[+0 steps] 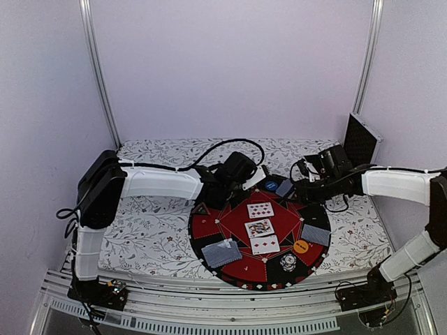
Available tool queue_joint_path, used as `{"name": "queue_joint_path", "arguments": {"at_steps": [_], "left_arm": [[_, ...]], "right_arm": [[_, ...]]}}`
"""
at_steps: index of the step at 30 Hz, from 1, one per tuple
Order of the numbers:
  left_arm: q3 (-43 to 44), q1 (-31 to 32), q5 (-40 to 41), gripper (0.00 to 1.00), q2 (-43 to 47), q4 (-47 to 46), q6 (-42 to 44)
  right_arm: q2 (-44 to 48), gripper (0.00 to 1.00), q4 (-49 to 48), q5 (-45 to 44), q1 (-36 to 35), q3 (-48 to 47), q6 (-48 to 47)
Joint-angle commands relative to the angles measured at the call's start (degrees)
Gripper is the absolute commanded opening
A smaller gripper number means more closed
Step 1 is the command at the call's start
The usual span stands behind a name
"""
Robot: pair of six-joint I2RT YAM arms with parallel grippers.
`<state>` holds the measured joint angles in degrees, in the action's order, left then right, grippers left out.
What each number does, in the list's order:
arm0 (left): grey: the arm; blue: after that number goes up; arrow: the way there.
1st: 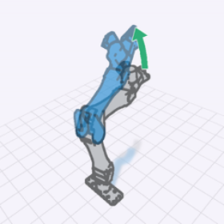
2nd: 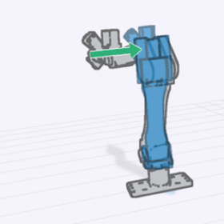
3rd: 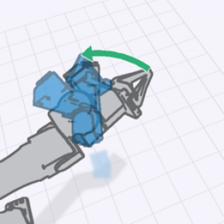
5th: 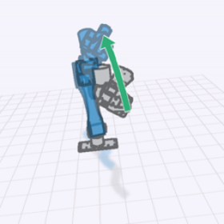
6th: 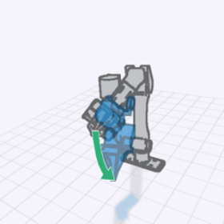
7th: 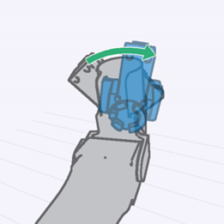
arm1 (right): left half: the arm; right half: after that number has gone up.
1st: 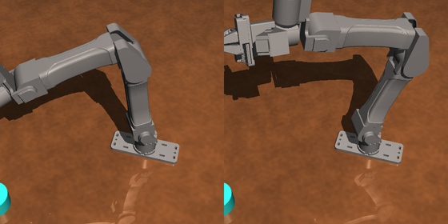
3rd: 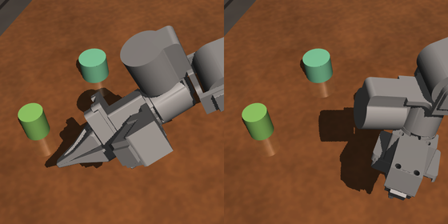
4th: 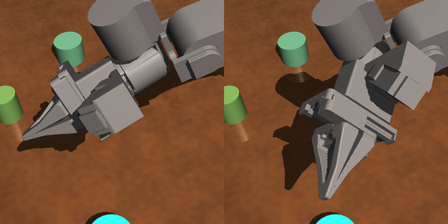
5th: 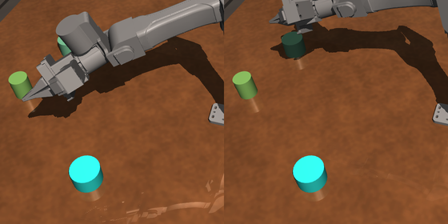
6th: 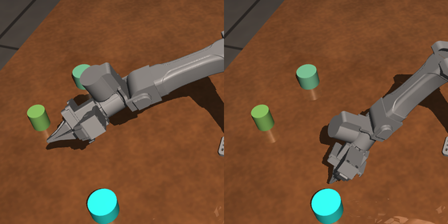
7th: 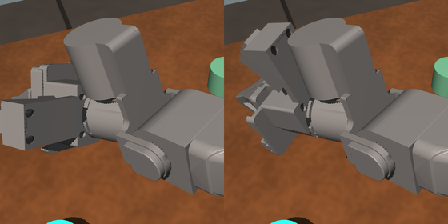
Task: Distribute texas hold em gaming equipment
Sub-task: Adjust the poker card in the community card area.
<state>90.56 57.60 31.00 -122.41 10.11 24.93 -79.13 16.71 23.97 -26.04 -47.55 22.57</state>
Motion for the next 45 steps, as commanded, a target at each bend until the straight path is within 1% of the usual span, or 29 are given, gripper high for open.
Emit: {"name": "queue_joint_path", "arguments": {"at_steps": [1,5,7,9,10,12,13,16,17,22,25,32,38,42,45], "left_arm": [[1.6,-1.53,2.34,0.0,3.31,0.44,-2.01],[-2.18,-3.2,2.99,0.0,6.49,-0.17,-3.64],[-3.86,-3.45,2.87,0.0,7.75,-0.64,-3.88],[-4.87,-3.44,3.55,0.0,8.27,-0.74,-3.71],[-5.13,-3.46,4.14,0.0,8.51,-0.59,-3.56],[-5.51,-3.58,5.38,0.0,8.6,-0.47,-3.4],[-5.75,-3.66,5.73,0.0,8.94,-0.38,-3.32],[-6.73,-4.2,5.38,0.0,9.12,-0.09,-4.17],[-7.32,-4.28,5.13,0.0,11.2,-0.26,-4.34],[-9.71,-4.51,5.01,0.0,12.76,-0.86,-4.48],[-10.05,-4.48,5.37,0.0,12.96,-0.87,-4.42],[-10.1,-4.47,4.78,0.0,12.92,-1.57,-3.95],[-10.09,-4.32,4.69,0.0,12.37,-1.77,-3.29],[-10.27,-4.19,3.51,0.0,12.37,-1.91,-2.79],[-11.57,-3.47,2.3,0.0,12.05,-4.29,0.7]], "right_arm": [[-12.42,0.49,-2.74,3.76,0.63,-9.71,-8.92],[-24.14,0.36,-0.46,3.54,0.58,-18.49,-14.15],[-28.98,0.3,0.13,2.72,0.51,-21.14,-15.5],[-32.79,0.22,0.23,2.98,0.43,-25.22,-16.1],[-34.72,0.13,0.37,3.46,0.27,-26.71,-16.43],[-38.23,0.06,1.01,3.81,-0.37,-29.91,-16.93],[-39.91,0.04,1.6,3.61,-0.84,-31.43,-17.27],[-43.76,0.03,3.55,2.35,-2.22,-35.5,-18.78],[-44.64,0.02,4.38,1.99,-2.59,-36.15,-19.23],[-45.88,0.02,7.04,0.82,-4.28,-35.29,-20.87],[-45.02,0.02,8.03,-0.28,-5.03,-32.61,-21.78],[-41.16,0.02,8.02,0.5,-6.8,-27.0,-21.87],[-39.96,0.02,6.83,3.31,-8.47,-26.2,-21.87],[-40.26,0.02,6.75,2.82,-8.5,-26.8,-20.44],[-37.35,0.02,6.27,1.79,-8.06,-26.36,-18.31]]}}
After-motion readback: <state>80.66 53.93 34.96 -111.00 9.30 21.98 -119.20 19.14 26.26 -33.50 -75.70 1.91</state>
